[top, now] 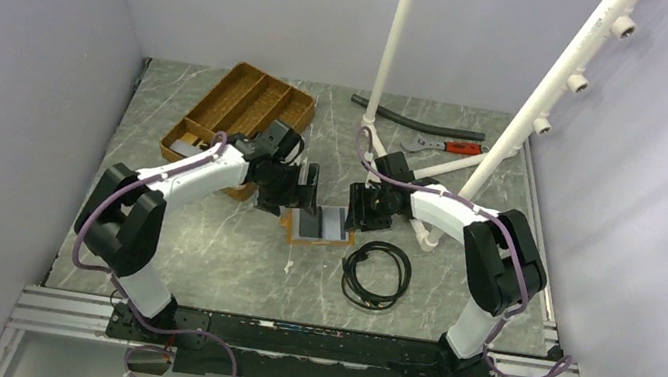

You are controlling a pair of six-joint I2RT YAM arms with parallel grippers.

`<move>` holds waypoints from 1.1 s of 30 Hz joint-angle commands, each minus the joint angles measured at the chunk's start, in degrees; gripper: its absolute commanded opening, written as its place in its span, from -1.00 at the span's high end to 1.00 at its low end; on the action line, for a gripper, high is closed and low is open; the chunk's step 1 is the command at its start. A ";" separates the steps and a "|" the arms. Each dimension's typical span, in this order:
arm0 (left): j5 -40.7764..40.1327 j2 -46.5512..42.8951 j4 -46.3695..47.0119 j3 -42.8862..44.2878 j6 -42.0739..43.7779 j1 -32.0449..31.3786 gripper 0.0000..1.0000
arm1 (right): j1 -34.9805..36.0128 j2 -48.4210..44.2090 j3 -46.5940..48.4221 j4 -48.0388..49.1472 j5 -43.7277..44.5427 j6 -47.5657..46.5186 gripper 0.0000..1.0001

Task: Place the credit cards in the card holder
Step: Insert the credit card into the card holder, then close the card holder at the center of the board.

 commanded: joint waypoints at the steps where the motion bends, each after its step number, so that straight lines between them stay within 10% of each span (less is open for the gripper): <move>1: -6.36 2.34 -2.52 -0.52 2.02 -0.29 -0.99 | -0.35 1.07 2.66 1.91 -1.92 1.77 -0.12; 17: -9.71 7.10 5.19 -7.64 -1.27 -0.93 0.02 | -1.42 4.70 -3.13 18.93 -4.38 12.87 -0.35; 33: -1.87 7.48 15.10 -10.09 -4.82 -2.77 0.20 | 4.99 -4.13 -3.24 23.50 -16.80 19.99 -0.21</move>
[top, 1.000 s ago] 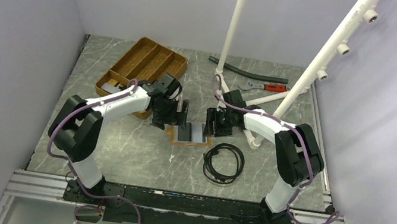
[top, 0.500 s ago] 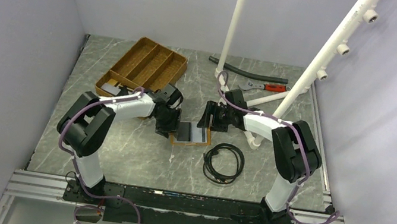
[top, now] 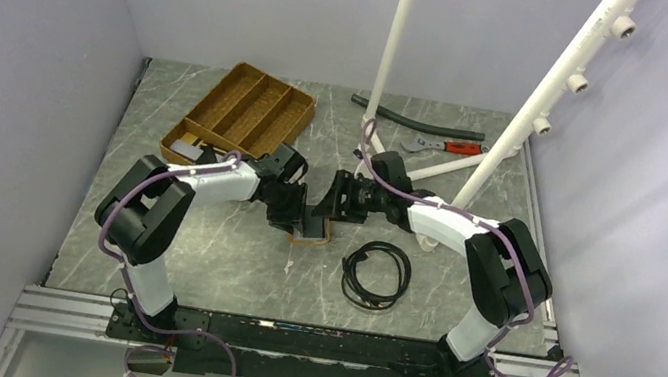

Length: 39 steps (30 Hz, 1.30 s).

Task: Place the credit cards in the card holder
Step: Close the card holder at the center of the board.

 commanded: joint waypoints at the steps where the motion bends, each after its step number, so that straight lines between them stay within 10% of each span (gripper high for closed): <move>1: 0.59 0.28 4.37 -2.05 -1.64 -1.29 0.16 | 3.27 -0.36 3.23 1.17 -2.00 1.22 -0.21; 11: -4.89 -14.09 -4.96 -7.36 -0.02 0.22 -0.31 | 4.29 5.42 2.72 6.39 -3.09 2.01 -0.18; 22: 3.26 -20.37 -1.79 -10.18 -0.75 9.10 -0.23 | 5.14 6.41 1.40 13.64 -7.92 3.55 -0.13; 39: -0.07 -7.31 -2.29 0.99 2.99 6.40 -0.10 | 4.05 16.54 -0.43 15.25 -5.06 4.53 0.94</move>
